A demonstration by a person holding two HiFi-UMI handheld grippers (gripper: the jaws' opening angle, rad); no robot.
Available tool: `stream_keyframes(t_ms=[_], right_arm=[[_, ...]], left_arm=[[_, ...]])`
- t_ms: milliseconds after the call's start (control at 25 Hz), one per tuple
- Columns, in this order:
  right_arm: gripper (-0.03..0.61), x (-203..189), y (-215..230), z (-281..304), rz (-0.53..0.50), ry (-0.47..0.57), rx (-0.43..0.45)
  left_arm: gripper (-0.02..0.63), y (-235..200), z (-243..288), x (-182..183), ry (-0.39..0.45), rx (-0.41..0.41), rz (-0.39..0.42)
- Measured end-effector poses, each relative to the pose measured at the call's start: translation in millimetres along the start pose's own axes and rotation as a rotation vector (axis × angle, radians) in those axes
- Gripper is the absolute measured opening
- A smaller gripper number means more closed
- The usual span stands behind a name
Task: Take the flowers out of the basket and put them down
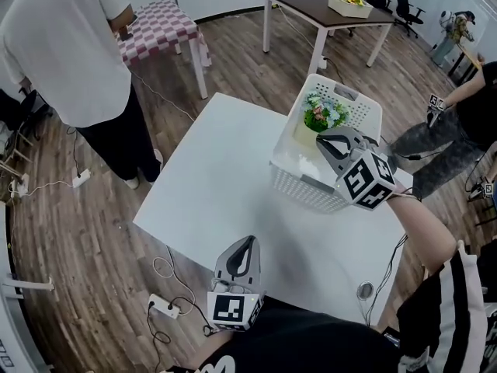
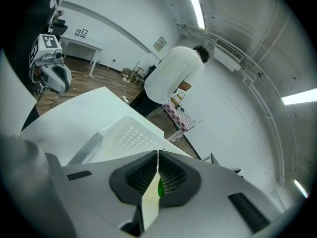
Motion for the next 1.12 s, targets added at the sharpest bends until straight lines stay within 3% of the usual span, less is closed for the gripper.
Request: stream_keyframes(t_ms=[280,600,920,1120], right_arm=[[0.020,-22.2,2.1,29.4,0.037,-0.058,0.049],[0.020,-61.6,3.8,65.3,-0.004,-0.192,0.106],[0.021,-87.1,6.2,90.0,0.094,-0.261,0.167],[0.021,-104.8,-2.0,105.2,0.073,-0.325,0.194]], left_arm=[[0.006,-8.7,-7.8,-5.9,-0.010,0.034,-0.004],[0.006,-25.2,-10.3,-5.9,-0.026,0.067,0.008],[0.006,-37.9,-11.8,-8.2,-0.025,0.103,-0.012],[0.006,-43.3,-13.1,-12.7,-0.027,0.114,-0.025]])
Point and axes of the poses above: the fingertips, and each gripper's own axes: z forward along the fingers, y to its right, x out of its top, the point moved 4 cm from there along -z, backward along the fingers, and after that the axes turned 8 degrees about y, right-handed, at the moved point
